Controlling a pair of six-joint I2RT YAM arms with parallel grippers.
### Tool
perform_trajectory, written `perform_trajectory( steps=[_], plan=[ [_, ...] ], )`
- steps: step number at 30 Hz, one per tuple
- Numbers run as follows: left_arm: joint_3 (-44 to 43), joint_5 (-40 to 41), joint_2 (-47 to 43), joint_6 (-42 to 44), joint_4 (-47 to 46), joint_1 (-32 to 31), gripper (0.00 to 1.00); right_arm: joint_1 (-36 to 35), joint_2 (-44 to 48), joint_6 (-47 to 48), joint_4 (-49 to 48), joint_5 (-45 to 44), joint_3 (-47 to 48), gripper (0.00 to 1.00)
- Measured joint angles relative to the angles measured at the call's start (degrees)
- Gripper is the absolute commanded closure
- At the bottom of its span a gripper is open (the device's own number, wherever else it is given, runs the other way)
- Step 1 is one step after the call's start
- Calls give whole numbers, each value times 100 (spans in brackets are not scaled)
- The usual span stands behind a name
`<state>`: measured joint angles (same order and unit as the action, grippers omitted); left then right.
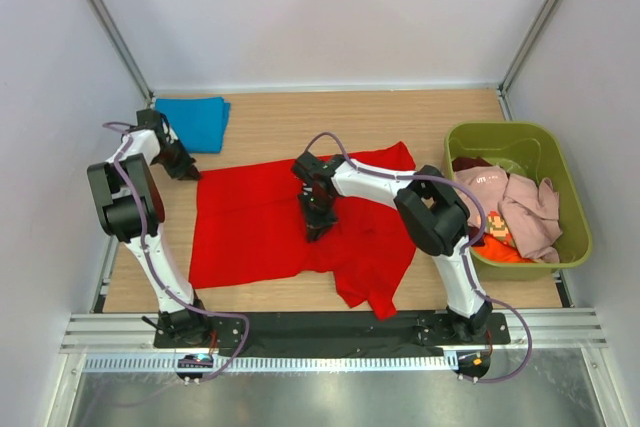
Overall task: Fold and stack the t-shirts
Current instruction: Fold the tshirt
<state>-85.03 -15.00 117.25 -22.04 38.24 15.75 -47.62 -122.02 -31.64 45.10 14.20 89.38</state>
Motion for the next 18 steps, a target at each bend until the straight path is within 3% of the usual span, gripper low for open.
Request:
perform_trajectory(
  steps=[4,18],
  plan=[
    [0,0,7,-11,-4,0,100,0,-17,0,4,22,22,77],
    [-192,280,-2,-2,17,0,100,15,44,-4,-85,17,-107,80]
  ],
)
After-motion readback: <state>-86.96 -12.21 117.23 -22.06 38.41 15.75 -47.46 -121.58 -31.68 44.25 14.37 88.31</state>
